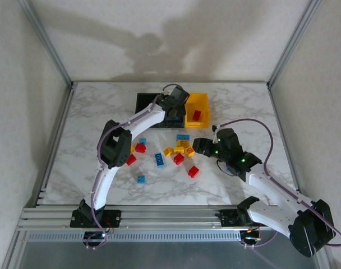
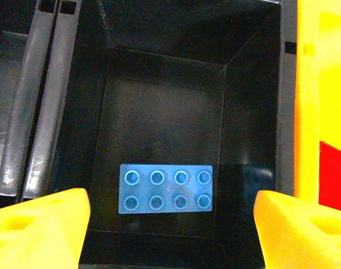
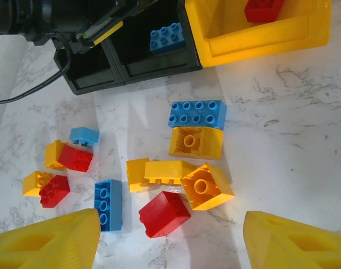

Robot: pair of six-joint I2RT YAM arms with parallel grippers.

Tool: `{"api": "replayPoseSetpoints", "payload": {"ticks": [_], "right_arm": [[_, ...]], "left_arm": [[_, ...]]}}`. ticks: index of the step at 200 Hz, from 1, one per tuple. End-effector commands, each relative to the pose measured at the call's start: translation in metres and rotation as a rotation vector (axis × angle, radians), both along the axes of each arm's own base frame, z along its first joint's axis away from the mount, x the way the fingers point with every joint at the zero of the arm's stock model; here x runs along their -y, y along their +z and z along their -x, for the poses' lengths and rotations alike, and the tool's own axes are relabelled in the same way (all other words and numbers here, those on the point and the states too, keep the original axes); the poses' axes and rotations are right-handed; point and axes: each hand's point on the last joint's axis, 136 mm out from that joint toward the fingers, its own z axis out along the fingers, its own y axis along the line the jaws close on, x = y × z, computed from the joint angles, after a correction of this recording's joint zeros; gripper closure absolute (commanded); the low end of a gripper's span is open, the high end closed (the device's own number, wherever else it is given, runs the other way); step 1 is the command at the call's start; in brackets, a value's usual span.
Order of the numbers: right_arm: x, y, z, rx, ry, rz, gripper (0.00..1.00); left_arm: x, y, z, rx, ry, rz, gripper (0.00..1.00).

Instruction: Sort the legos into containers by color

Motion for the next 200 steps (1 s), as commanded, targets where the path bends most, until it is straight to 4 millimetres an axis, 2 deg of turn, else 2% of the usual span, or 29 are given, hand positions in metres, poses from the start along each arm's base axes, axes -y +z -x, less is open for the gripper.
{"api": "replayPoseSetpoints", "payload": {"ticks": [1,23,40,57,72,91,111,129,150,167,200], "right_arm": [[0.004,0.008,-0.004,0.015,-0.021,0.006,0.32],[0.004,0.012,-0.004,0.026,-0.022,-0.001,0.32],[0.005,0.015,-0.002,0.027,-0.023,-0.005,0.32],[0.007,0.017,0.000,0.029,-0.020,0.000,0.32],[0.006,0.017,0.002,0.033,-0.011,0.003,0.32],[-0.001,0.016,0.005,0.035,0.031,-0.005,0.32],[-0.009,0.014,0.007,0.028,0.063,0.000,0.33],[-0.013,0.014,0.006,0.027,0.072,-0.003,0.34],[-0.015,0.015,0.006,0.026,0.069,-0.018,0.34],[-0.016,0.012,0.008,0.020,0.067,-0.024,0.34],[-0.011,-0.001,0.011,-0.004,0.051,-0.002,0.34]], "left_arm": [[-0.001,0.041,0.006,0.051,-0.024,0.032,0.22],[-0.004,0.046,0.009,0.051,-0.018,0.038,0.25],[-0.004,0.059,0.018,0.065,-0.027,0.050,0.25],[-0.009,0.077,0.039,0.084,-0.046,0.068,0.26],[-0.022,0.087,0.065,0.092,-0.055,0.092,0.28],[-0.046,0.075,0.104,0.056,-0.078,0.086,0.29],[-0.074,0.059,0.136,0.011,-0.084,0.040,0.30],[-0.089,0.045,0.155,-0.012,-0.098,0.036,0.30],[-0.105,0.027,0.165,-0.041,-0.087,0.038,0.30],[-0.106,0.011,0.173,-0.079,-0.095,0.046,0.31],[-0.085,-0.009,0.194,-0.126,-0.126,0.153,0.27]]}}
